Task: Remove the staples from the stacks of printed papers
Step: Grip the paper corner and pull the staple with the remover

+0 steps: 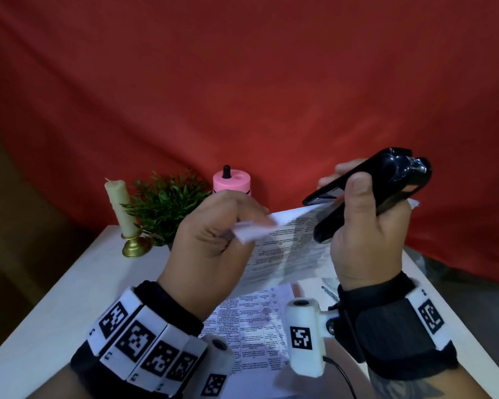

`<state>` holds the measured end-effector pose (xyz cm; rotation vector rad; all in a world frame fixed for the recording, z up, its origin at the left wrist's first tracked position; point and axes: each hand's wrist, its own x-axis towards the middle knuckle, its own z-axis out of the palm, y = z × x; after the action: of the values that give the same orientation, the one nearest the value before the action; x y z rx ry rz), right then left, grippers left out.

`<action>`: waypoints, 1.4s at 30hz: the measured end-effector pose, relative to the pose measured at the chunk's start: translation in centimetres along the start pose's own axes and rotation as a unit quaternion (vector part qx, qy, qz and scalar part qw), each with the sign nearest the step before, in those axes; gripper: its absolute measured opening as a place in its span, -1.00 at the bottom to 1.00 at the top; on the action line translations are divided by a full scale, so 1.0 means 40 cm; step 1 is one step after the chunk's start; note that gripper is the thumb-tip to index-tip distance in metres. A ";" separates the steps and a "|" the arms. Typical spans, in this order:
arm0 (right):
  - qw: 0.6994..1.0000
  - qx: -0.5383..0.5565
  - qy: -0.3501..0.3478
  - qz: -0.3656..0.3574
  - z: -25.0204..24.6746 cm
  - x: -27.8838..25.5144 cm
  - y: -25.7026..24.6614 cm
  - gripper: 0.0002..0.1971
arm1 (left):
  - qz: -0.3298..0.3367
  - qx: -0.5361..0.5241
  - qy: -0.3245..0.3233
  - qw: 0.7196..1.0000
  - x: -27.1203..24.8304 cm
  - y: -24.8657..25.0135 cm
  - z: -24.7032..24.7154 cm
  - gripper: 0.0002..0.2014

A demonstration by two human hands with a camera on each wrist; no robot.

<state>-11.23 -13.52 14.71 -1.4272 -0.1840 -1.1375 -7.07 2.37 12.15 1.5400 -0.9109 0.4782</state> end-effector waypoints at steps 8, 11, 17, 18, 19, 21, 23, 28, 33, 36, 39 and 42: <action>0.996 -0.007 -0.005 0.091 0.027 0.033 -0.012 -0.64 | -0.187 -0.057 0.003 0.981 0.017 0.024 0.010 -0.94; 0.993 -0.020 -0.011 0.116 0.034 0.045 -0.014 -0.57 | -0.196 -0.084 0.008 0.977 0.014 0.023 0.011 -0.93; 0.994 -0.033 -0.011 0.103 0.044 0.043 -0.009 -0.45 | -0.199 -0.123 0.015 0.972 0.014 0.023 0.019 -0.87; 0.995 -0.030 -0.008 0.097 0.045 0.041 -0.010 -0.44 | -0.199 -0.127 0.017 0.972 0.014 0.023 0.019 -0.86; 0.996 -0.028 -0.005 0.090 0.045 0.041 -0.009 -0.43 | -0.197 -0.130 0.017 0.972 0.014 0.022 0.019 -0.86; 0.997 -0.029 -0.002 0.077 0.045 0.042 -0.006 -0.39 | -0.194 -0.133 0.015 0.972 0.015 0.024 0.020 -0.86; 0.997 -0.033 -0.001 0.067 0.045 0.045 -0.003 -0.35 | -0.196 -0.134 0.011 0.971 0.014 0.030 0.023 -0.88; 0.997 -0.056 -0.002 0.052 0.038 0.054 0.004 -0.49 | -0.199 -0.144 -0.019 0.969 0.012 0.038 0.031 -0.95; 0.997 -0.029 -0.005 0.065 0.034 0.050 0.020 -0.55 | -0.227 -0.090 -0.117 0.963 0.012 0.015 0.037 -0.76; 0.997 -0.001 -0.008 0.074 0.024 0.038 0.035 -0.58 | -0.146 -0.041 -0.088 0.984 0.003 -0.004 0.032 -0.67; 1.000 0.009 0.008 0.014 0.007 0.021 0.040 -0.63 | -0.059 -0.036 -0.046 0.997 0.002 -0.022 0.019 -0.68; 0.998 0.019 0.014 -0.064 -0.004 0.006 0.039 -0.43 | -0.011 -0.024 -0.024 0.999 0.007 -0.020 0.018 -0.76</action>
<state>-10.12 -14.17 13.80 -1.3815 -0.2779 -1.2514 -6.44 1.57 11.72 1.5223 -0.9348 0.4013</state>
